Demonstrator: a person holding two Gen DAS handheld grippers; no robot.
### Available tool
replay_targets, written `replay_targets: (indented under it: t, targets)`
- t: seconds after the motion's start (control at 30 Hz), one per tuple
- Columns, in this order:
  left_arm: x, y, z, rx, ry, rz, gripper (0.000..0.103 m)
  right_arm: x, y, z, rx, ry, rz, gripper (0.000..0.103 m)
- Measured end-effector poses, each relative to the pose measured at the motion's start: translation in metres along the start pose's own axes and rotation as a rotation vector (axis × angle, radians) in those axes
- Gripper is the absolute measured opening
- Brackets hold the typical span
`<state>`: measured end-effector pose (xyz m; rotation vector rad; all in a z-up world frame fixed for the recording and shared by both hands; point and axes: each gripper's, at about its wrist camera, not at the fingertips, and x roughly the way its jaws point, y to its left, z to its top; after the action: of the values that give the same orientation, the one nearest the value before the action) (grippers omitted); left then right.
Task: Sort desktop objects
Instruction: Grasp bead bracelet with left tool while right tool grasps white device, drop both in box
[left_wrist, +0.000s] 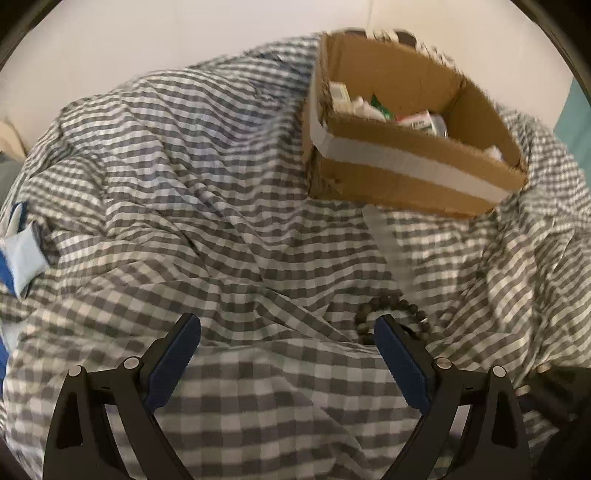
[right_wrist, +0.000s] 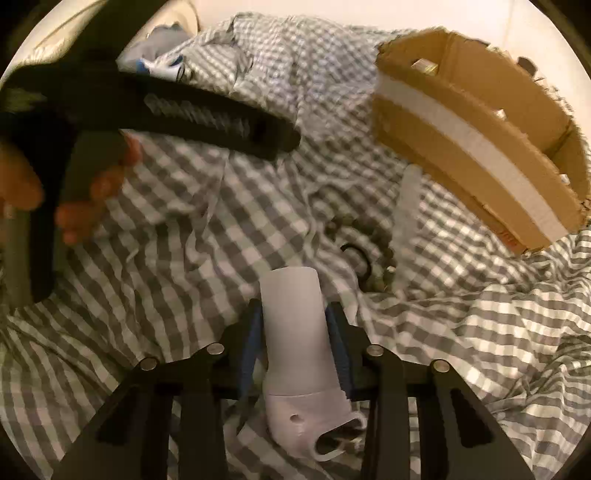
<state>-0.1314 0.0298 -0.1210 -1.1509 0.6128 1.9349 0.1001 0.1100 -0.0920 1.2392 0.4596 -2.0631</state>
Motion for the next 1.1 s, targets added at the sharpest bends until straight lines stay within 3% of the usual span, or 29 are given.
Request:
replay_targets:
  t: [0.13, 0.23, 0.37, 0.47, 0.6, 0.67, 0.73, 0.87, 0.97, 1.03, 1.1]
  targets:
    - [0.018, -0.018, 0.01, 0.067, 0.002, -0.006, 0.097, -0.031, -0.046, -0.002, 0.215, -0.117, 0.009, 0.032]
    - [0.043, -0.034, 0.018, 0.1, 0.037, -0.006, 0.096, -0.045, -0.084, -0.009, 0.373, -0.181, -0.036, 0.032]
    - [0.082, -0.05, 0.016, 0.151, 0.136, 0.018, 0.081, -0.043, -0.124, -0.02, 0.568, -0.207, -0.108, 0.032]
    - [0.103, -0.059, 0.007, 0.216, 0.219, 0.027, 0.069, -0.033, -0.13, -0.023, 0.59, -0.192, -0.11, 0.032]
    - [0.107, -0.066, 0.004, 0.257, 0.244, -0.01, 0.052, -0.021, -0.135, -0.022, 0.602, -0.17, -0.086, 0.032]
    - [0.111, -0.069, 0.001, 0.282, 0.262, -0.027, 0.026, -0.022, -0.137, -0.026, 0.61, -0.168, -0.077, 0.032]
    - [0.111, -0.071, -0.001, 0.298, 0.257, -0.016, 0.016, -0.021, -0.136, -0.028, 0.61, -0.167, -0.076, 0.032]
    - [0.09, -0.066, -0.006, 0.303, 0.22, -0.04, 0.015, -0.024, -0.133, -0.03, 0.604, -0.167, -0.092, 0.032]
    - [0.069, -0.057, -0.013, 0.289, 0.201, -0.103, 0.006, -0.026, -0.131, -0.031, 0.598, -0.165, -0.105, 0.032]
    - [0.057, -0.049, -0.019, 0.265, 0.198, -0.153, 0.006, -0.027, -0.129, -0.031, 0.593, -0.165, -0.113, 0.032]
    - [0.056, -0.045, -0.023, 0.271, 0.194, -0.14, 0.006, -0.028, -0.127, -0.031, 0.59, -0.166, -0.12, 0.032]
